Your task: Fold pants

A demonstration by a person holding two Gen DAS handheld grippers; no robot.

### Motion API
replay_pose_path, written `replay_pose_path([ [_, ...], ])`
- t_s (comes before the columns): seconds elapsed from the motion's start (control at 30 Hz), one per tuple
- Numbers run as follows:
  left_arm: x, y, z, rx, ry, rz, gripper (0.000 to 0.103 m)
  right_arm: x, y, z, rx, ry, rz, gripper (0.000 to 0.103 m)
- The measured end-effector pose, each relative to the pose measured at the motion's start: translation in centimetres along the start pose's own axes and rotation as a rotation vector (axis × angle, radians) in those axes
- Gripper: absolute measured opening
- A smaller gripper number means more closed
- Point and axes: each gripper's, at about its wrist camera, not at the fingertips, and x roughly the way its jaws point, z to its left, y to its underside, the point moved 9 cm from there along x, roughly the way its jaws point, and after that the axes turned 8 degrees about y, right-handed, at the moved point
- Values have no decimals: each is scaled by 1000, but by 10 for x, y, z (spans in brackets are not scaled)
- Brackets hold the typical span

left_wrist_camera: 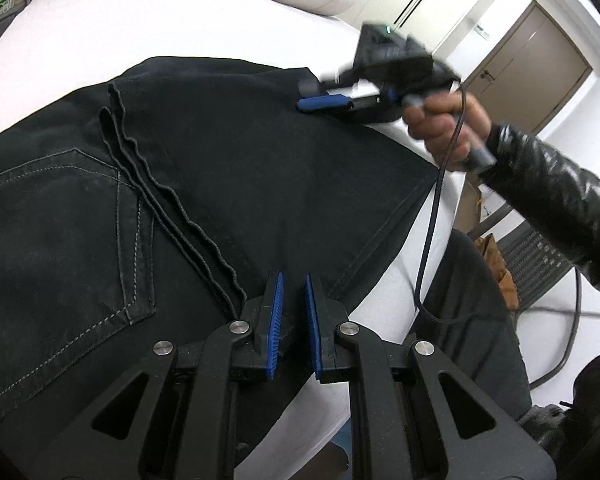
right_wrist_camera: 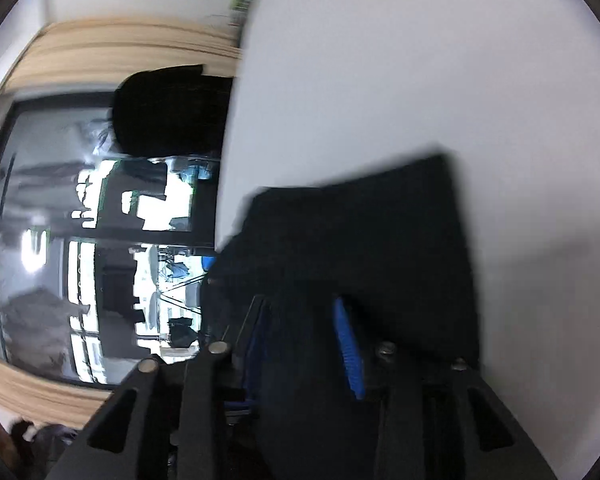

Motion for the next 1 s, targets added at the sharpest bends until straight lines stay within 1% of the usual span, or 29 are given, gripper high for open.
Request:
replay_pose_path([
  [0.03, -2, 3, 0, -1, 6, -3, 11, -6, 8, -10, 16, -8, -12, 1],
  [0.07, -3, 3, 1, -1, 9, -6, 11, -16, 17, -15, 27, -32, -44, 1],
  [0.13, -3, 5, 1, 2, 9, -11, 11, -12, 32, -11, 26, -34, -57, 5],
  [0.2, -4, 6, 2, 4, 8, -17, 11, -20, 60, -13, 13, -29, -41, 5],
  [0.3, -6, 8, 2, 4, 11, -36, 11, -34, 105, -17, -18, -4, -24, 8],
  [0.47, -18, 11, 2, -22, 24, -67, 11, -49, 153, -19, 24, -20, -73, 10],
  [0.5, -21, 12, 2, -25, 24, -74, 11, -52, 163, -19, 23, -12, -83, 11],
  [0.57, -35, 12, 1, -25, 3, -93, 12, -58, 183, -11, 5, 18, -116, 31],
  [0.6, -45, 12, 0, -22, -16, -109, 12, -62, 190, -1, -8, 16, -150, 53],
  [0.63, -57, 11, -1, -21, -34, -132, 12, -64, 193, 8, -18, 1, -178, 62],
  [0.7, -92, 12, 0, -42, -63, -208, 12, -79, 206, 43, -73, -103, -269, 64],
  [0.73, -110, 15, 2, -66, -75, -244, 12, -83, 207, 55, -95, -130, -295, 67],
  [0.77, -124, 19, 6, -96, -81, -276, 13, -85, 205, 75, -136, -175, -334, 69],
  [0.8, -137, 25, 10, -131, -86, -306, 19, -84, 199, 88, -155, -199, -352, 70],
  [0.83, -154, 35, 19, -193, -90, -343, 26, -78, 190, 100, -165, -225, -356, 70],
  [0.87, -165, 43, 25, -242, -88, -368, 56, -72, 182, 108, -168, -242, -352, 70],
  [0.9, -177, 52, 33, -297, -83, -397, 72, -66, 173, 113, -167, -248, -345, 70],
  [0.93, -194, 64, 43, -374, -82, -459, 90, -50, 160, 122, -159, -238, -324, 70],
  [1.0, -219, 81, 56, -475, -57, -566, 91, -22, 148, 138, -169, -233, -267, 70],
])
